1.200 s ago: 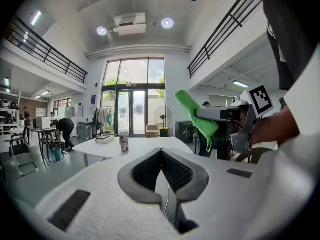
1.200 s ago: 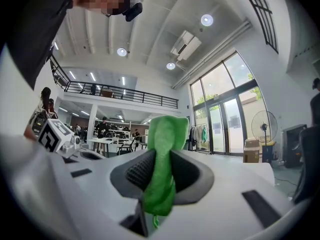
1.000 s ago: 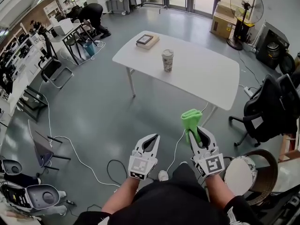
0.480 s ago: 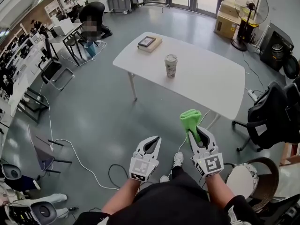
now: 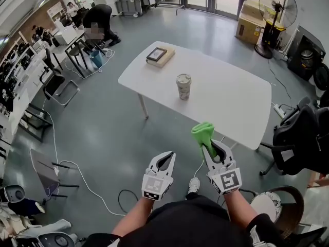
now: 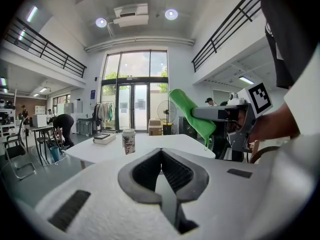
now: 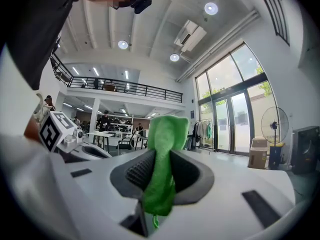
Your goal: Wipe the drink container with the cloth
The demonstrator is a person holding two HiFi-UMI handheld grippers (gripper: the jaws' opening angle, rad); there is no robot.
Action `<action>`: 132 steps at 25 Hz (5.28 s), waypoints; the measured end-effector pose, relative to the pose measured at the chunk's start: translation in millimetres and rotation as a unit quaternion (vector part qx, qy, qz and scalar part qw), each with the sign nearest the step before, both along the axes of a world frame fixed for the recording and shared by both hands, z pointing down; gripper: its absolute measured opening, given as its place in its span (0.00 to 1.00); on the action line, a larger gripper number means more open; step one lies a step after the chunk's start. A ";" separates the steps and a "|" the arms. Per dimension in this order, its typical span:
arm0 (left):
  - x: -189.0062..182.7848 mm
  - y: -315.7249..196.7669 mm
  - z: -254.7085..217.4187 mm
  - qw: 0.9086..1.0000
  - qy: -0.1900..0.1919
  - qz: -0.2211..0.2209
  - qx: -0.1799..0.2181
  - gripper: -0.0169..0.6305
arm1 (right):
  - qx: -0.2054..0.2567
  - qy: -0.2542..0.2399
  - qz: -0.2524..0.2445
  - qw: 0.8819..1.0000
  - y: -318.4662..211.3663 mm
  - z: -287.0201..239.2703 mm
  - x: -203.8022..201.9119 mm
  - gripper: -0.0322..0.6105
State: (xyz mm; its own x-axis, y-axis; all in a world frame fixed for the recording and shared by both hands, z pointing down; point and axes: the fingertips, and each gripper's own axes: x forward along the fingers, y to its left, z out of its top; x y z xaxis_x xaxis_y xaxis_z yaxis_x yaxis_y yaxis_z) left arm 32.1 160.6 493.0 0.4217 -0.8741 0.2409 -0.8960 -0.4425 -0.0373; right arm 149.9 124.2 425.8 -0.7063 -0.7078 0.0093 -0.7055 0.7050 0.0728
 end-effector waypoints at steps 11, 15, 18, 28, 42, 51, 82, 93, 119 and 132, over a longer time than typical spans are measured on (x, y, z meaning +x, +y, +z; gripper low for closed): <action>-4.2 -82.7 -6.2 1.000 -0.004 -0.026 0.008 0.05 | -0.003 0.004 -0.034 0.999 -76.7 5.6 -6.9 0.20; -13.1 -102.8 -5.9 0.999 0.004 -0.048 0.008 0.05 | -0.019 0.001 -0.042 0.999 -93.0 12.8 -13.2 0.20; -19.1 -115.4 -9.0 0.999 0.001 -0.051 0.013 0.05 | -0.018 0.003 -0.045 0.999 -105.8 15.2 -19.0 0.20; -64.3 -161.6 -6.3 0.999 0.003 -0.042 0.013 0.05 | -0.008 0.021 -0.056 0.998 -154.1 12.7 -69.5 0.20; -154.5 -246.7 -4.3 1.000 0.006 0.015 0.004 0.05 | -0.019 0.037 0.022 0.999 -234.9 15.8 -152.0 0.20; -177.6 -274.3 11.3 0.998 0.016 0.060 -0.003 0.05 | -0.028 0.045 0.068 0.996 -262.4 29.6 -173.3 0.20; -184.3 -301.2 76.1 0.997 0.015 0.039 -0.071 0.05 | -0.064 0.307 0.107 0.943 -331.1 160.0 -191.6 0.20; -187.9 -290.4 89.2 0.996 0.009 0.039 -0.084 0.05 | -0.106 0.326 0.122 0.931 -333.2 200.8 -186.0 0.20; -197.0 -276.7 104.5 0.994 0.006 0.028 -0.107 0.05 | -0.170 0.412 0.093 0.890 -333.9 294.4 -184.7 0.20; -202.2 -279.9 102.5 0.995 0.001 0.031 -0.099 0.05 | -0.036 0.292 0.098 0.951 -305.1 158.7 -186.5 0.20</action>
State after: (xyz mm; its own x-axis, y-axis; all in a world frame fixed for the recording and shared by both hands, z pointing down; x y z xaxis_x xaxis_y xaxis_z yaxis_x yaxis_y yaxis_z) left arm -170.1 -119.2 595.5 0.4737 -0.7816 0.4058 -0.8667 -0.4955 0.0573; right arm -36.6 -180.9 584.6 -0.4198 -0.8080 0.4133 -0.6782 0.5819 0.4488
